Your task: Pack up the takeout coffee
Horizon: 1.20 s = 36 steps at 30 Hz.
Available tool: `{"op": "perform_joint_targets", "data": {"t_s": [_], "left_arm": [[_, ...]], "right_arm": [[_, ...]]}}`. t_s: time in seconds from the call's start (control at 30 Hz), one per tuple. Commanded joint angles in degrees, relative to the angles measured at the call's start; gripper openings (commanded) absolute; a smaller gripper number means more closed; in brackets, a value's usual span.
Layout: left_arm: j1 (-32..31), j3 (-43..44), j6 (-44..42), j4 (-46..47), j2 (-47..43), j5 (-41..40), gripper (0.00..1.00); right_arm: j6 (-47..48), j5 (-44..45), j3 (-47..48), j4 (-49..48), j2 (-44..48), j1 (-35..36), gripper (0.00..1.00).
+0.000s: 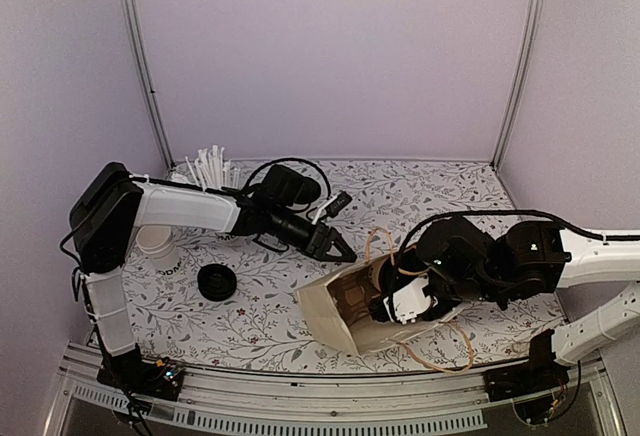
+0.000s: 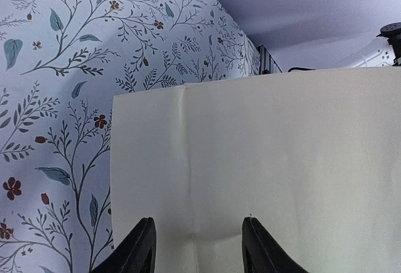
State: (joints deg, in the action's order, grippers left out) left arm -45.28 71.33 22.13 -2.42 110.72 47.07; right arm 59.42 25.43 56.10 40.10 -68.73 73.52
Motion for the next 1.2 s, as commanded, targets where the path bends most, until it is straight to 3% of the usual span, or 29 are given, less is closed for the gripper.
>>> {"op": "perform_joint_targets", "data": {"t_s": [0.0,0.37,0.8,1.17], "left_arm": [[-0.6,1.9,-0.3,1.5,1.1,1.3,0.49],[-0.6,1.4,-0.5,1.4,1.6,1.7,0.48],[-0.6,0.1,-0.3,1.5,2.3,2.7,0.48],[0.8,-2.9,1.4,6.1,1.0,4.6,0.47]], "right_arm": [[-0.5,0.0,-1.4,-2.1,-0.4,0.4,0.36],[-1.4,-2.6,-1.6,-3.4,-1.4,-1.1,0.37],[-5.4,-9.4,4.9,1.0,-6.9,-5.3,0.36],[-11.8,-20.2,15.9,14.6,-16.2,-9.4,0.36]]}}
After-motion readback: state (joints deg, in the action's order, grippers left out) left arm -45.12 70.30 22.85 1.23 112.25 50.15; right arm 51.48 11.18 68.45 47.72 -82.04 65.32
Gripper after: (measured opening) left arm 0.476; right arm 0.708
